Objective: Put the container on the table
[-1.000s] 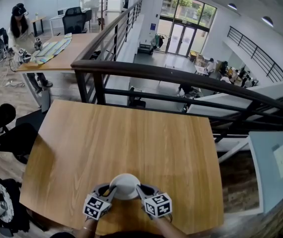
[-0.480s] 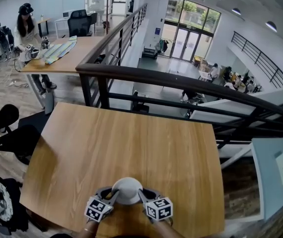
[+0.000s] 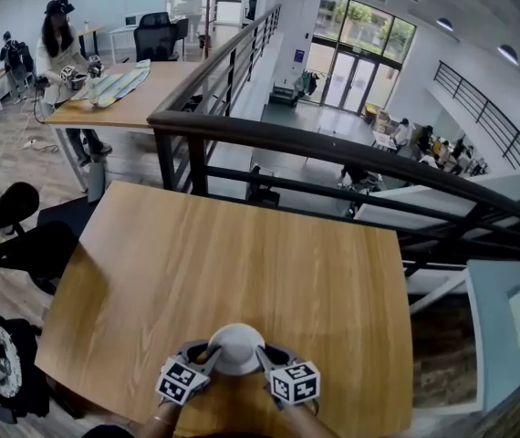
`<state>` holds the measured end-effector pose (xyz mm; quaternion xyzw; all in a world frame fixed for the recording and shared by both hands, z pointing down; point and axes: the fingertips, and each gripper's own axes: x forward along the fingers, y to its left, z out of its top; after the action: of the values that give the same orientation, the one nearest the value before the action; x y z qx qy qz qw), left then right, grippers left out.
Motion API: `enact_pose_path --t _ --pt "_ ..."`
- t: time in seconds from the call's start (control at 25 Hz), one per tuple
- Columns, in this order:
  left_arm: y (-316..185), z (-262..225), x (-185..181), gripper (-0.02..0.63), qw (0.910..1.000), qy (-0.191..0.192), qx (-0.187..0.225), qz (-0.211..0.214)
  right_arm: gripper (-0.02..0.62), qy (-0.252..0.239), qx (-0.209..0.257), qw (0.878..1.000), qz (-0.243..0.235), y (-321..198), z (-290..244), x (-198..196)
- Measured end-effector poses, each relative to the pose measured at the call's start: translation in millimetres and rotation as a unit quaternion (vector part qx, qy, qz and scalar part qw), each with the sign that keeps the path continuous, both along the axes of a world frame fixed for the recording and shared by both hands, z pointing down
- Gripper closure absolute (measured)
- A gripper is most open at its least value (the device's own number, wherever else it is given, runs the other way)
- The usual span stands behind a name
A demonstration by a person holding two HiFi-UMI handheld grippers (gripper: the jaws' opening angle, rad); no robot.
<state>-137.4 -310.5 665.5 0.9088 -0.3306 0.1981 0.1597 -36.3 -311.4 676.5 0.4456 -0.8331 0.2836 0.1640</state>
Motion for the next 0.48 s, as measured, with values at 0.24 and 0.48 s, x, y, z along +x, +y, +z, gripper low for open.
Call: enact_pose_path --t 0.24,0.48 --pt "1.1 0.0 0.3 0.549 1.0000 -0.002 -0.002 0.000 0.571 -0.002 0.001 1.000 -0.003 0.3 0.0 0.4" --pt "0.3 0.1 0.7 0.546 1.0000 -0.003 -0.002 -0.001 0.571 -0.006 -0.002 1.000 -0.001 -0.4 3.2 1.8"
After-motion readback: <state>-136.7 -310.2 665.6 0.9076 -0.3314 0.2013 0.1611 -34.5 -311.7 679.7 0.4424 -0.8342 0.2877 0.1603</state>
